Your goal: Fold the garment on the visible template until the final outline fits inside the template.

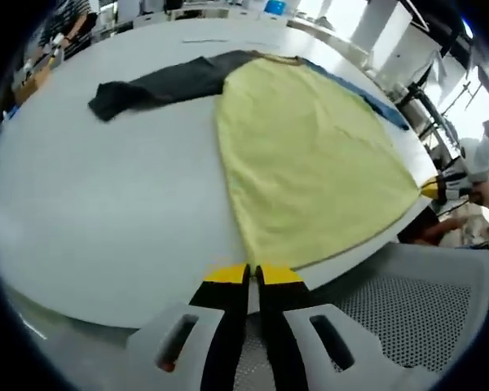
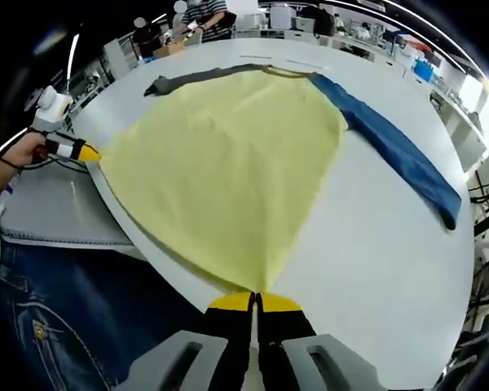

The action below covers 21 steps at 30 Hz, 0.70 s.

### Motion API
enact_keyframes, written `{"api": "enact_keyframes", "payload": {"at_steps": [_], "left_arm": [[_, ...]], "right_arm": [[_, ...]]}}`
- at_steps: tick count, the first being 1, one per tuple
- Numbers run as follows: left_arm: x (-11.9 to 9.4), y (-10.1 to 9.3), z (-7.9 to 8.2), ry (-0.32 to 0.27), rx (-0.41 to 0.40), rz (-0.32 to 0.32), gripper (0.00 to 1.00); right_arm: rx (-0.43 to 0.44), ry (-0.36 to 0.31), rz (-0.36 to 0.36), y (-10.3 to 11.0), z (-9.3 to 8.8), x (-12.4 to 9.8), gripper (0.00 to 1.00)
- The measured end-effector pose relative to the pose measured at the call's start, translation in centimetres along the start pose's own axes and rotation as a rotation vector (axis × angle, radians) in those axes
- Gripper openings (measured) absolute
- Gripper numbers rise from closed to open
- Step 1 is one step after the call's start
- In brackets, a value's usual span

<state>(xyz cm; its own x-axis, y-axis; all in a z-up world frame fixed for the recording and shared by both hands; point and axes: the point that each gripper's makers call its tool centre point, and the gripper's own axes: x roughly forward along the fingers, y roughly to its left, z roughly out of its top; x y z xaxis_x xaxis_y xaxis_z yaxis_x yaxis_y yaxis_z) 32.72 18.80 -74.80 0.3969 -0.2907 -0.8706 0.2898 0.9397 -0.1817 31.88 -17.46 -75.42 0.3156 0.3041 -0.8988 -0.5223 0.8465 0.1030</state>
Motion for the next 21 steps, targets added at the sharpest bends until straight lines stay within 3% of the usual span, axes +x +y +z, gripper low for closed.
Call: {"api": "enact_keyframes", "payload": {"at_steps": [4,6,14,19,21], "left_arm": [[-0.3,-0.2,0.9,-0.047,0.018,-0.012,0.11],[-0.4,-0.4,1.2,-0.058,0.019,-0.019,0.16],[-0.8,-1.0,2.9,-0.128,0.061,-0.078,0.44],[-1.4,-1.2,4.5,-0.196,0.069,-0.108,0.59],[-1.5,-1.7,5.2,-0.22,0.052,-0.148,0.66]], "right_arm": [[0.05,-0.015,0.006,-0.1,0.1,-0.3,0.0],[0.065,-0.021,0.005,-0.1,0.2,-0.4,0.05],[0.098,-0.072,0.037,0.5,1.7,-1.4,0.33],[0.125,-0.148,0.04,0.1,3.8,-2.3,0.48],[0.134,-0.185,0.031,-0.4,4.8,-2.7,0.55]]}}
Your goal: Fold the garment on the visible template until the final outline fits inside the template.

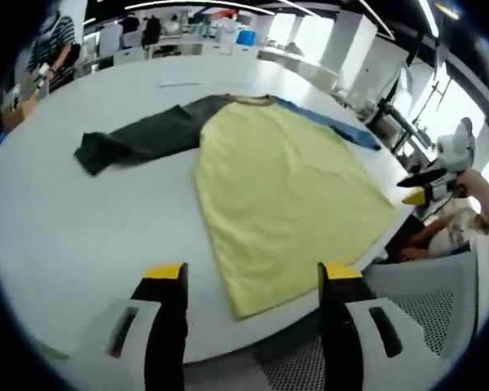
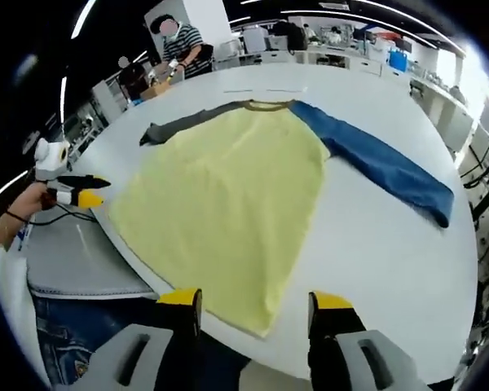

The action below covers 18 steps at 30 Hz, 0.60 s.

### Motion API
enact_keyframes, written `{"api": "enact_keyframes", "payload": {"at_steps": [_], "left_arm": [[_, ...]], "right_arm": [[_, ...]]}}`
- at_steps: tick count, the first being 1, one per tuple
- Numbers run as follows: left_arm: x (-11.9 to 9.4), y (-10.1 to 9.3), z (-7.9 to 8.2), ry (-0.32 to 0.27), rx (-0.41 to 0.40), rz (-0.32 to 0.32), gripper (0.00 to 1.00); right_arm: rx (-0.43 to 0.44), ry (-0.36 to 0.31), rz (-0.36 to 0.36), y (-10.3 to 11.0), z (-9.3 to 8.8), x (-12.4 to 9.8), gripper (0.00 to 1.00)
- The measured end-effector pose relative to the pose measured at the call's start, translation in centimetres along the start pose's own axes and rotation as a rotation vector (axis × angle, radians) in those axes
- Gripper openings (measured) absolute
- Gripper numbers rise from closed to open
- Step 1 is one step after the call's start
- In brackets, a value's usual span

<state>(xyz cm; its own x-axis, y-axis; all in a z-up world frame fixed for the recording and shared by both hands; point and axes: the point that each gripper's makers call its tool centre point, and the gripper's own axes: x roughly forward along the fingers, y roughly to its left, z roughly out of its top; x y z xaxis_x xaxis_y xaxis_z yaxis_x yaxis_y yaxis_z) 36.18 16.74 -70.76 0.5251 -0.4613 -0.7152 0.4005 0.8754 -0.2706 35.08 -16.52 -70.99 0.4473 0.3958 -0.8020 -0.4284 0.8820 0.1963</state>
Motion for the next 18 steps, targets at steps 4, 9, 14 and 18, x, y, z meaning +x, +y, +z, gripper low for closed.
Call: {"api": "enact_keyframes", "payload": {"at_steps": [4,9,14,18], "left_arm": [[-0.1,-0.3,1.4,-0.049,0.014,-0.017,0.78],[-0.3,-1.5,2.8,-0.098,0.007,-0.064,0.89],[-0.2,-1.4,3.2,-0.116,0.057,-0.047,0.98],[-0.3,-1.5,3.7,-0.135,0.072,-0.054,0.99]], "right_arm": [[0.031,-0.058,-0.023,-1.5,1.7,-0.2,0.62],[0.119,-0.165,-0.052,-4.1,4.1,-0.7,0.69],[0.172,-0.213,-0.096,-7.1,5.3,-1.2,0.7],[0.197,-0.229,-0.133,-9.5,5.8,-1.5,0.7]]}}
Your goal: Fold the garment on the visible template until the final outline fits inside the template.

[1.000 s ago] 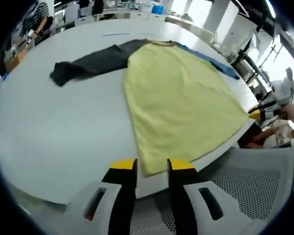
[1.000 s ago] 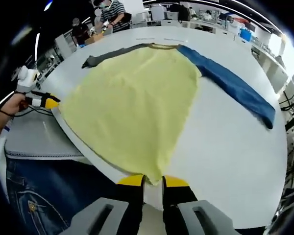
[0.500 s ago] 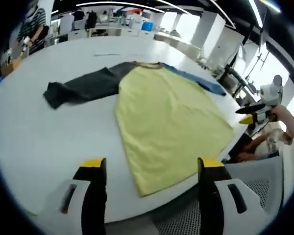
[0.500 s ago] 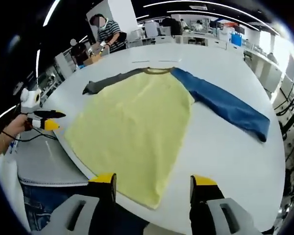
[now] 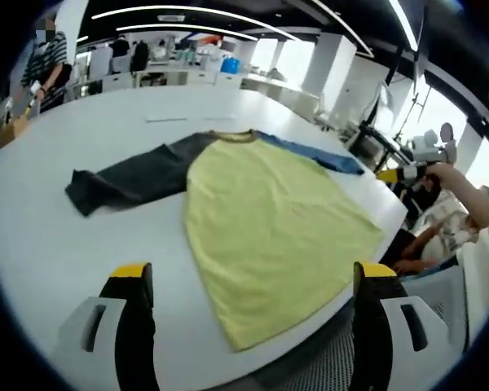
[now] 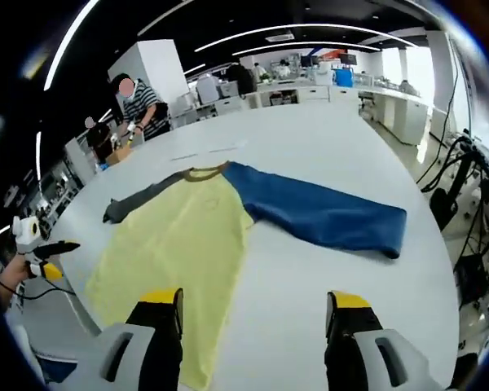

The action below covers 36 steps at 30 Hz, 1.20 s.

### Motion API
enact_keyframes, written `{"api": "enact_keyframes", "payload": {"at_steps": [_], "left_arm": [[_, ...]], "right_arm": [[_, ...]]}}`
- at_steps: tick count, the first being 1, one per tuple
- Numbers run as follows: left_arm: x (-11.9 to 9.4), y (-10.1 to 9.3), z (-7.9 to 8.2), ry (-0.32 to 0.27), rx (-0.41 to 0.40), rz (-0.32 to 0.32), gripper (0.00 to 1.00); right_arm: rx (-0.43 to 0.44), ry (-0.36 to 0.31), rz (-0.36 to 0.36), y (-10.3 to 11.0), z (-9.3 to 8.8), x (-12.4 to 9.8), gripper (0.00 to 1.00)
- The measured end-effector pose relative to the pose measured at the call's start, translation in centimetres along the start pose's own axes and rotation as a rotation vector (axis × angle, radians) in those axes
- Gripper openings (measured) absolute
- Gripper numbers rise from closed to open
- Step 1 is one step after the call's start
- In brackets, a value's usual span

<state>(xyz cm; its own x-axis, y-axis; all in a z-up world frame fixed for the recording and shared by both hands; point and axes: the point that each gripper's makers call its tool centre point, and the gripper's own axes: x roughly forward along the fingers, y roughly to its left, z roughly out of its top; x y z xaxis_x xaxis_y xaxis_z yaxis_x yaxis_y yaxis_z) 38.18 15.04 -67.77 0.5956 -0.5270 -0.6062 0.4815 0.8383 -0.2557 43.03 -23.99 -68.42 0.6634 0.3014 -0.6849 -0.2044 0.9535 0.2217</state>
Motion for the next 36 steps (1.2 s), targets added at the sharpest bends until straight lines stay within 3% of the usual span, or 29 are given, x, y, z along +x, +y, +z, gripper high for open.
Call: {"api": "enact_keyframes", "payload": {"at_steps": [6,20,26,36], "left_arm": [[0.0,0.5,-0.1,0.022,0.037,0.015,0.99],[-0.1,0.4,0.5,0.004,0.077,0.008,0.99],[-0.2,0.3,1.1,-0.025,0.081,0.004,0.99],[-0.7,0.5,3.0,-0.136,0.062,0.005,0.99]], "right_arm": [[0.079,-0.053,-0.051,-2.8,1.3,0.4,0.67],[0.115,-0.122,-0.19,-9.2,3.3,0.9,0.58],[0.159,-0.155,-0.233,-11.8,3.8,1.1,0.48],[0.157,-0.101,-0.31,-15.5,2.8,2.3,0.31]]}}
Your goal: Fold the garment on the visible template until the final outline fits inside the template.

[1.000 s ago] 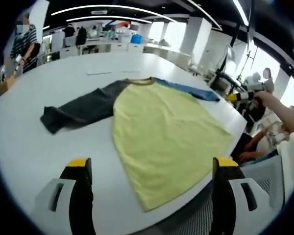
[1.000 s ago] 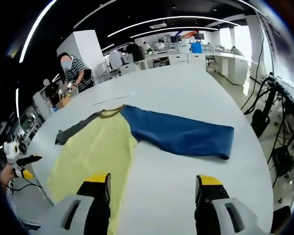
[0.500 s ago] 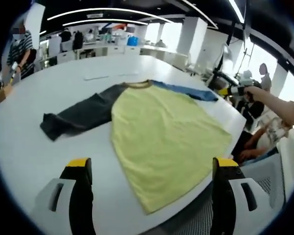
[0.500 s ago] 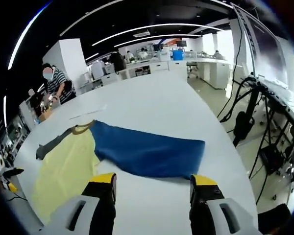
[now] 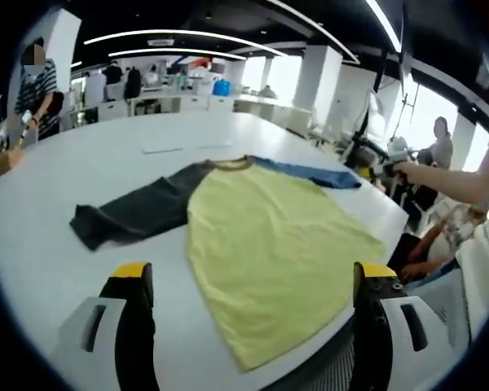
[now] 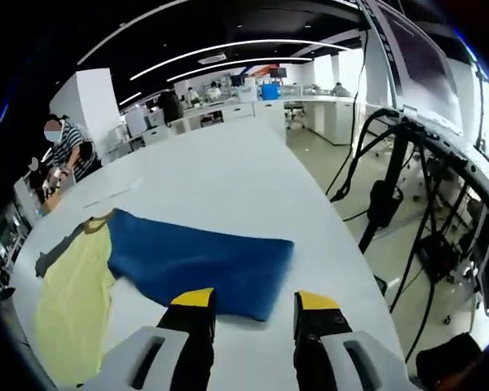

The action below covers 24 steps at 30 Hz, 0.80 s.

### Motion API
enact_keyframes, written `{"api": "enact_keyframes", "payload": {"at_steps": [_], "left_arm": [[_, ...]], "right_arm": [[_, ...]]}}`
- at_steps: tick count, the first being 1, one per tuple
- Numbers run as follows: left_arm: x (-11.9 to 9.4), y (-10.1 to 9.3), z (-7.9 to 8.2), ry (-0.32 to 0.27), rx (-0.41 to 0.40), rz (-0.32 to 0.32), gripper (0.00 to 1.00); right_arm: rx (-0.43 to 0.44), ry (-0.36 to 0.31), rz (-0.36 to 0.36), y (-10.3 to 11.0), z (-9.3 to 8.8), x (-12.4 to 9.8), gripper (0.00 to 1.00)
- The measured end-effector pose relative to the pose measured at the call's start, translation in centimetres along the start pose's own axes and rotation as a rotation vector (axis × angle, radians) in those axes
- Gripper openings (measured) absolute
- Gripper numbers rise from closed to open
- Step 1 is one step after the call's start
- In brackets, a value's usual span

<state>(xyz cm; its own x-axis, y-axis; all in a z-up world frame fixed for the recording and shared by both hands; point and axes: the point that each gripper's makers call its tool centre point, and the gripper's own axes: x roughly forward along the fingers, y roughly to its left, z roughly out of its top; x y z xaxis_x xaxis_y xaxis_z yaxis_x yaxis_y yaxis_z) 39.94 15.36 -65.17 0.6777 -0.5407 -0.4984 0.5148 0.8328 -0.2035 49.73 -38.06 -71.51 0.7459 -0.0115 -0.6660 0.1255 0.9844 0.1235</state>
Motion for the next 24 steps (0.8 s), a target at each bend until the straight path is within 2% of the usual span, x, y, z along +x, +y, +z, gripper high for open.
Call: {"api": "enact_keyframes", "payload": {"at_steps": [4,12,16,24], "left_arm": [[0.0,-0.2,0.3,-0.01,-0.009,-0.001,0.98],[0.1,-0.4,0.4,-0.008,0.001,0.004,0.96],[0.1,-0.5,-0.3,0.026,0.028,0.002,0.95],[-0.1,-0.4,0.0,0.016,0.023,0.014,0.92]], "right_arm": [[0.045,0.005,0.0,-0.5,-0.4,0.5,0.22],[0.091,0.028,-0.006,-0.8,-1.2,1.1,0.17],[0.079,0.036,-0.005,-0.4,-1.4,1.0,0.14],[0.032,0.072,-0.007,-0.1,-1.9,1.0,0.07]]}}
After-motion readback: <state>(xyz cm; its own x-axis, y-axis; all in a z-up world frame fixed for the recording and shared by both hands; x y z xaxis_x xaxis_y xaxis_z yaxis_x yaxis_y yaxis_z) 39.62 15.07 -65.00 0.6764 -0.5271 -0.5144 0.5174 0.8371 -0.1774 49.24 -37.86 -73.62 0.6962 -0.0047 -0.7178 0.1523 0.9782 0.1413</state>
